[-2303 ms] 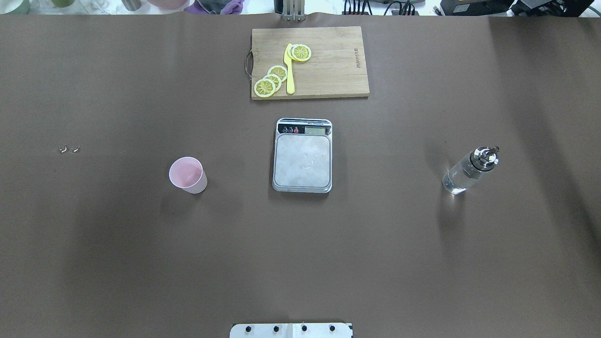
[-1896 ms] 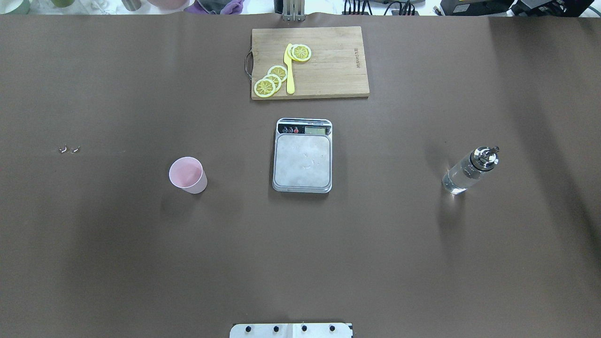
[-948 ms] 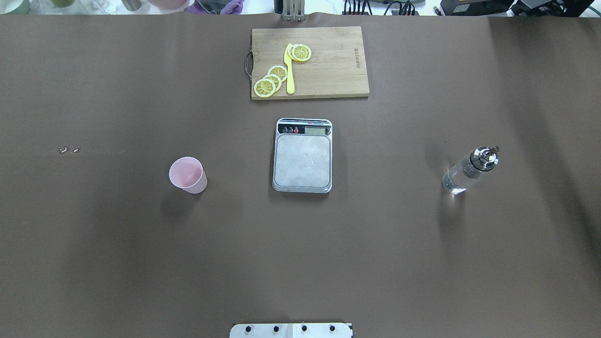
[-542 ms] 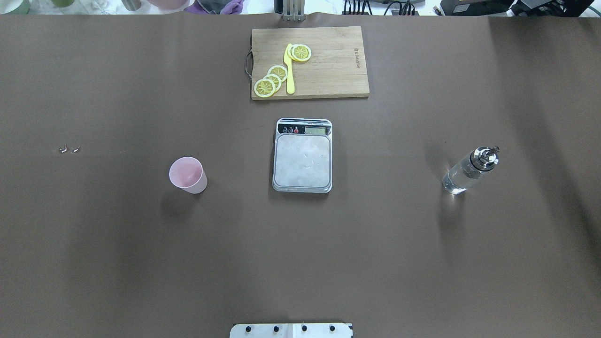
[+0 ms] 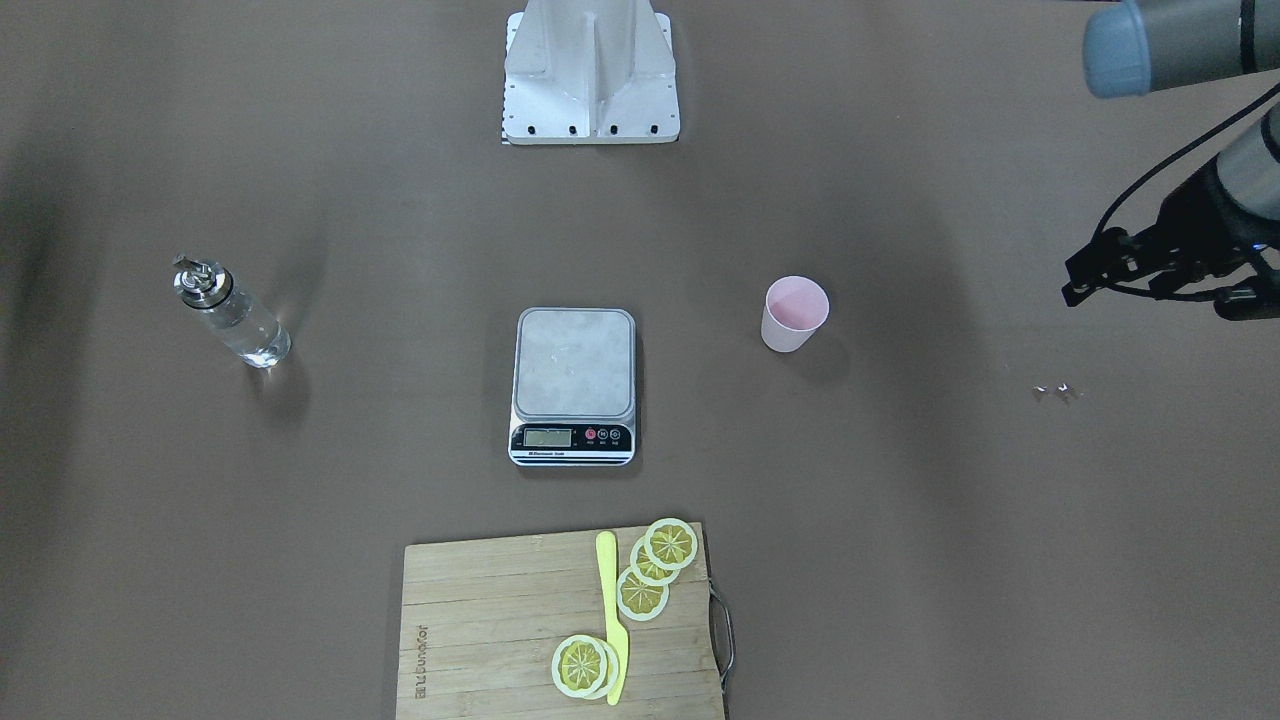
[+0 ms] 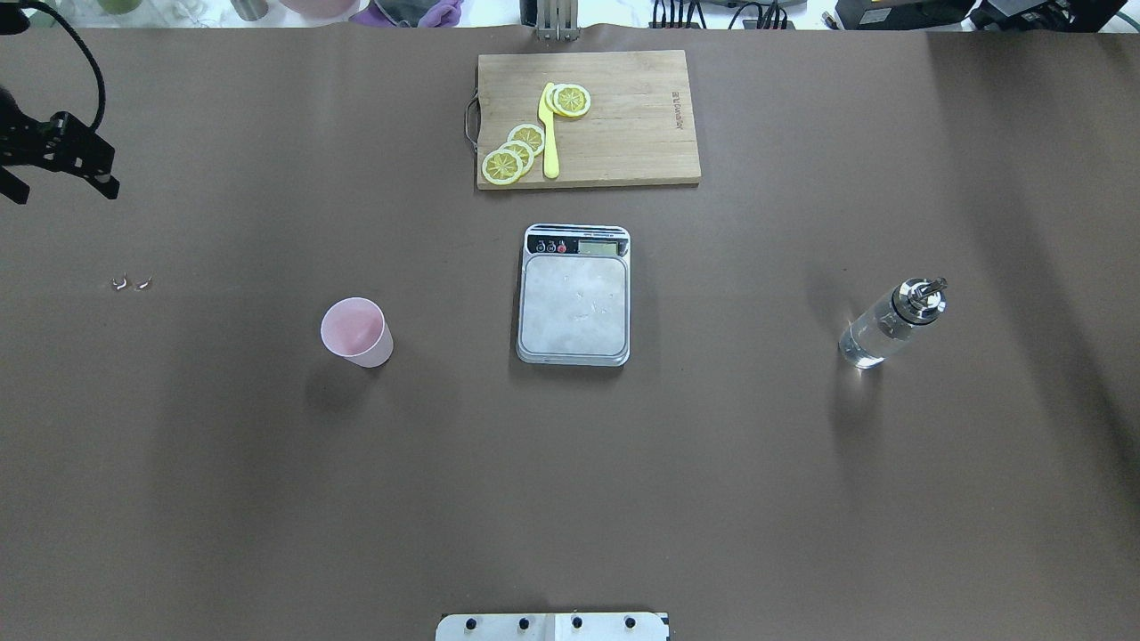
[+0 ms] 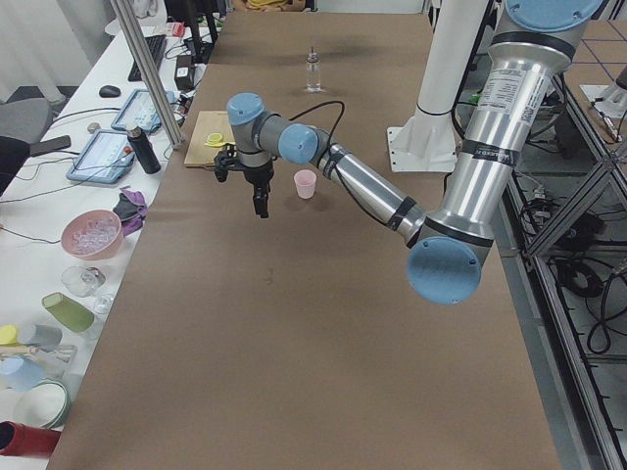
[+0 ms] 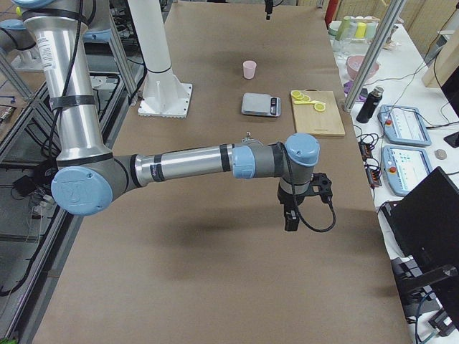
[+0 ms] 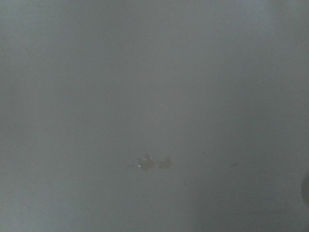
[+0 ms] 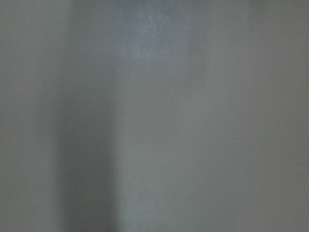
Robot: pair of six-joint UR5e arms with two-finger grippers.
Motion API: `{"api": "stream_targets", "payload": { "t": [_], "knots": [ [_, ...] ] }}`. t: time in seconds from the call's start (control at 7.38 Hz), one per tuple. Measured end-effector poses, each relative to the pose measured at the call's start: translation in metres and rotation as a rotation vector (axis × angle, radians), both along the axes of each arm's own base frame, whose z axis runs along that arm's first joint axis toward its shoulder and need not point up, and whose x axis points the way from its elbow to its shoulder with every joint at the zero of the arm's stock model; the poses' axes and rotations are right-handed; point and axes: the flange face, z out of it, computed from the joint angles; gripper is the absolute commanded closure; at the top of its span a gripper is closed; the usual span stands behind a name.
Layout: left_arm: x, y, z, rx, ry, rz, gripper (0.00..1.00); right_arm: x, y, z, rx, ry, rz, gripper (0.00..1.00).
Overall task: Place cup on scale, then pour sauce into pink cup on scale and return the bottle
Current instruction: 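Move the left gripper above the pink cup while the right approaches the bottle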
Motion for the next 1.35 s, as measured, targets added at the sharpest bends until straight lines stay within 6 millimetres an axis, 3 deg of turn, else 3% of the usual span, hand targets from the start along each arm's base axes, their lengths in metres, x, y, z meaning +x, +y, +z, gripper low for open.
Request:
{"api": "stream_targets", "payload": {
  "t": [0.27,0.81,1.08,1.35],
  "knots": [
    [0.036,0.007,-0.023,-0.033,0.018,-0.001,0.02,0.000,0.009,0.009,-0.015,-0.002,-0.001,0.00],
    [0.109,0.037,-0.058,-0.096,0.040,0.023,0.02,-0.006,0.026,0.000,0.005,-0.022,-0.013,0.00],
    [0.142,0.051,-0.072,-0.126,0.048,0.039,0.03,-0.028,0.045,0.004,-0.010,-0.098,-0.058,0.00],
    [0.174,0.062,-0.081,-0.155,0.067,0.040,0.08,-0.070,0.049,-0.004,0.032,-0.203,-0.148,0.00]
  ]
}}
